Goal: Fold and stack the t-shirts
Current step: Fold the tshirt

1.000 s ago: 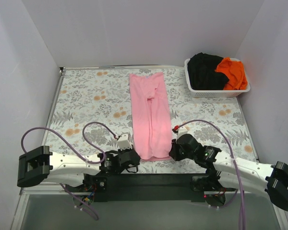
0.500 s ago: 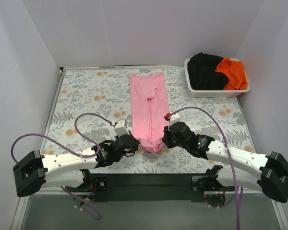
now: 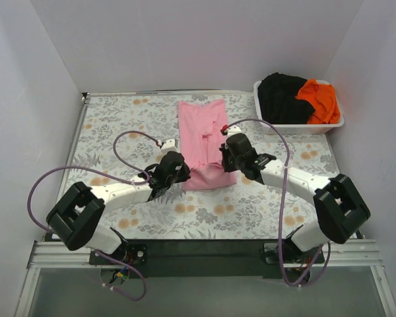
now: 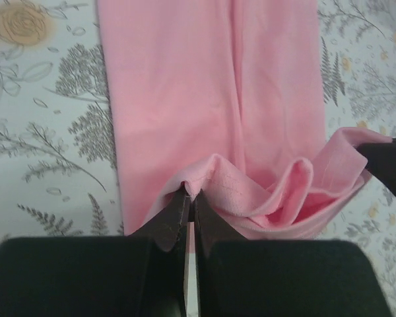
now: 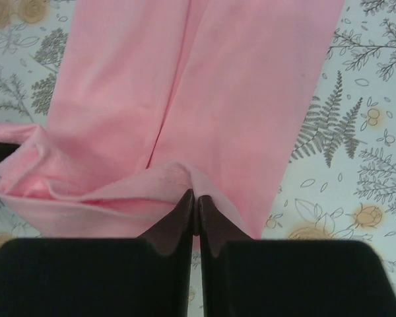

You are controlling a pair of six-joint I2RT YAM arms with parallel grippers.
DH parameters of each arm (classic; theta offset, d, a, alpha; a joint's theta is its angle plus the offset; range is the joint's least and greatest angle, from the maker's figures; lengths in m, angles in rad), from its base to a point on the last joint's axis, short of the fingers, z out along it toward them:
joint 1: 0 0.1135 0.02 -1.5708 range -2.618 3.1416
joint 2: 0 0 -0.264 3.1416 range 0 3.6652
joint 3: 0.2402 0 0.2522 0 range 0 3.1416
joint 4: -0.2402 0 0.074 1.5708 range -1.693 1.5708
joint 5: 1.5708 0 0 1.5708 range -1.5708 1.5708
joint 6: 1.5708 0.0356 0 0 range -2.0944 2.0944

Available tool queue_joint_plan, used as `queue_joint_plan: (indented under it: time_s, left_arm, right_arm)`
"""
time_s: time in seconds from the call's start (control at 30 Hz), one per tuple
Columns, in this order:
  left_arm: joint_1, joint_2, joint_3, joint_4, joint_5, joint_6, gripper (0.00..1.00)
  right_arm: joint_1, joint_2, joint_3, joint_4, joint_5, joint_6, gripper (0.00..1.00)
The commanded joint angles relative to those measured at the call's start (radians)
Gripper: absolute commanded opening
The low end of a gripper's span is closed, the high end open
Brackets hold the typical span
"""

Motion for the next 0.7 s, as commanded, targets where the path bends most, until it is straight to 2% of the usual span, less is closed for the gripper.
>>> queue_joint_plan:
  time_s: [0.0, 0.37, 0.67]
  left_arm:
    - [0.079, 0.076, 0.087, 0.023, 0.076, 0.067, 0.0]
    - [0.218, 0.269, 0.268, -0.028, 0.157, 0.141, 0.0]
    - [0.284, 0.389, 0.409, -0.104, 0.235, 0.186, 0.0]
  right_arm:
    - [-0.054, 0.09, 0.098, 0.062, -0.062, -0.046, 0.01]
    - [-0.165, 0.376, 0.324, 0.047, -0.166, -0.079, 0.01]
    - [-0.212, 0.404, 0.4, 0.007, -0.172, -0.096, 0.01]
